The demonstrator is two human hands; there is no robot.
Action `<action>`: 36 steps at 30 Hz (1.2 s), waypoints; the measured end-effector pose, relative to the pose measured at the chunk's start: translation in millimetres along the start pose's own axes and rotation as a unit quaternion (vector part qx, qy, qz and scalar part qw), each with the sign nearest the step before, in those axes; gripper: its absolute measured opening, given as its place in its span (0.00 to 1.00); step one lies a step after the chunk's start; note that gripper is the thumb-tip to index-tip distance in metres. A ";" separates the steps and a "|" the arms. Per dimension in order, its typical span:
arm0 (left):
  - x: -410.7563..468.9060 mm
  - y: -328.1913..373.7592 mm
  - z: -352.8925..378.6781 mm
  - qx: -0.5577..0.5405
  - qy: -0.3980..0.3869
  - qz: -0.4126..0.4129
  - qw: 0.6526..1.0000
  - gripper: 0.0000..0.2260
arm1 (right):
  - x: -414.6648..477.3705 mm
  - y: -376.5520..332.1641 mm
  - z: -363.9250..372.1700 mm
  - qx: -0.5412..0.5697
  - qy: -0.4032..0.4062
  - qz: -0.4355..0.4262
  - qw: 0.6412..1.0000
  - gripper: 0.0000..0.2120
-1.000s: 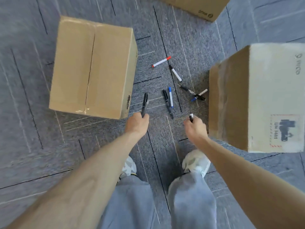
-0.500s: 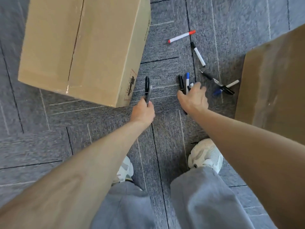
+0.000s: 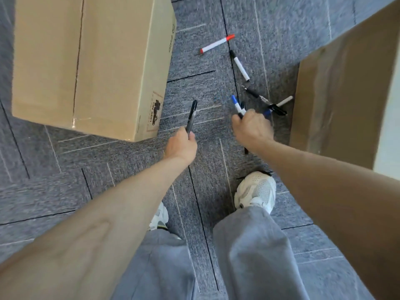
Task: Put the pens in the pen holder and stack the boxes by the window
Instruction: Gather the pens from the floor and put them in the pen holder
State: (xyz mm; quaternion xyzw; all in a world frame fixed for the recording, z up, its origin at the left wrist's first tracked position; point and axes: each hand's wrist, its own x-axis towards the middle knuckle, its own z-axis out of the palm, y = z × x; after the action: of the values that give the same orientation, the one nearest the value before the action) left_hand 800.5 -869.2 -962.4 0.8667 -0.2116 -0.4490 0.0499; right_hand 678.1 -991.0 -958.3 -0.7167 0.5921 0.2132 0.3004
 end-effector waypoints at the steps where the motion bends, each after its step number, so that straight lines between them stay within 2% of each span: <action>1: 0.4 8.7 -0.7 0.012 0.004 0.005 1.000 0.12 | -7.4 4.0 -1.9 0.049 -0.007 0.028 0.998 0.22; 6: 12.2 61.0 -2.4 0.031 0.008 0.044 0.999 0.13 | -40.3 25.8 -6.9 0.205 0.001 0.126 0.971 0.19; 9: 22.7 88.9 5.1 0.033 0.009 0.084 0.996 0.12 | -45.8 37.4 -4.9 0.249 0.025 0.173 0.953 0.19; 11: 32.0 104.7 14.2 0.024 0.005 0.117 0.993 0.11 | -44.4 43.8 -4.0 0.264 0.043 0.172 0.948 0.19; 16: 55.3 136.4 39.9 0.039 -0.010 0.229 0.973 0.12 | -22.2 63.3 5.2 0.321 0.085 0.169 0.928 0.30; 19: 62.4 148.6 53.2 0.061 -0.028 0.272 0.960 0.14 | -15.5 79.9 9.9 0.300 0.085 0.160 0.937 0.22; 21: 66.0 152.4 62.1 0.118 -0.021 0.285 0.951 0.15 | -15.2 90.9 15.6 0.278 0.100 0.146 0.944 0.17; 23: 69.1 156.3 69.7 0.165 0.006 0.305 0.938 0.15 | -15.0 98.9 21.2 0.280 0.105 0.145 0.943 0.15; 26: 71.3 161.3 72.4 0.217 0.063 0.347 0.911 0.10 | -13.0 101.0 26.1 0.304 0.096 0.148 0.936 0.14; 30: 64.1 155.8 63.6 0.273 0.077 0.338 0.897 0.12 | -13.5 95.0 26.9 0.300 0.077 0.134 0.941 0.11; 33: 56.8 139.7 55.4 0.238 0.043 0.289 0.927 0.13 | -13.2 88.3 21.2 0.315 0.068 0.148 0.935 0.11; 36: 48.3 120.9 44.6 0.143 0.001 0.212 0.967 0.13 | -6.6 80.5 13.5 0.339 0.064 0.164 0.924 0.12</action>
State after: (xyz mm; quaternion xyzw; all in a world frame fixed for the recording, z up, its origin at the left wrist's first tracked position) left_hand 750.4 -993.8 -991.9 0.8008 -0.4521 -0.3923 0.0202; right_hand 598.8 -986.5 -978.1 -0.4775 0.7561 -0.0003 0.4475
